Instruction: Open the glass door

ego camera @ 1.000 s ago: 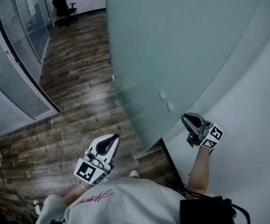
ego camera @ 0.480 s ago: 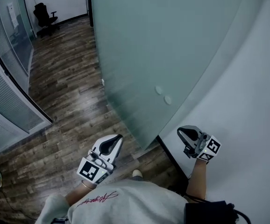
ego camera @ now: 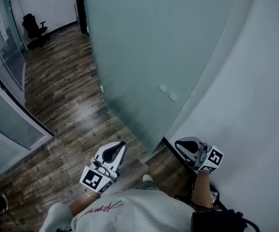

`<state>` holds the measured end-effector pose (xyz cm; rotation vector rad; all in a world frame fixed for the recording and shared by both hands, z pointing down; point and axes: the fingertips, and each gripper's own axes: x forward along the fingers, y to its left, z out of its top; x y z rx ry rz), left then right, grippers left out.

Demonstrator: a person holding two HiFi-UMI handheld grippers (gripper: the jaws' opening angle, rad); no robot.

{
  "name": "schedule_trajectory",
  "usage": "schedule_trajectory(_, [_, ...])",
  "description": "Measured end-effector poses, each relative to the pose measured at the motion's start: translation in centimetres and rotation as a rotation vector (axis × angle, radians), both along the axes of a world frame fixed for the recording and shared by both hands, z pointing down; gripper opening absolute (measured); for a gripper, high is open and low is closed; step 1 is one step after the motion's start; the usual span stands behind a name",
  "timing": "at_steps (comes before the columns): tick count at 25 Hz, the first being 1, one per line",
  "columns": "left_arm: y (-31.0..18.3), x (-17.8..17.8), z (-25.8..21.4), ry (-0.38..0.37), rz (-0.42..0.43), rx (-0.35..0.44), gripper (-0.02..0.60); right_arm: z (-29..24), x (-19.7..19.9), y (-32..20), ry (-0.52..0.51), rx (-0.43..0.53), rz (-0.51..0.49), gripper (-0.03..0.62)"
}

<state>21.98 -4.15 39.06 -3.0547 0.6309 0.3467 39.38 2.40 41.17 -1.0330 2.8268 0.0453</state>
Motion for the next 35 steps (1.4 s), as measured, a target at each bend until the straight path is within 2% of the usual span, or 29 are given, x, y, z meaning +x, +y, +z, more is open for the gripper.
schedule_trajectory(16, [1.3, -3.9, -0.4, 0.030, 0.014, 0.017, 0.023, 0.5, -6.4, 3.6, 0.036, -0.015, -0.025, 0.017])
schedule_trajectory(35, [2.9, -5.0, -0.1, 0.041, 0.027, 0.007, 0.023, 0.4, -8.9, 5.8, 0.061, -0.006, -0.043, 0.017])
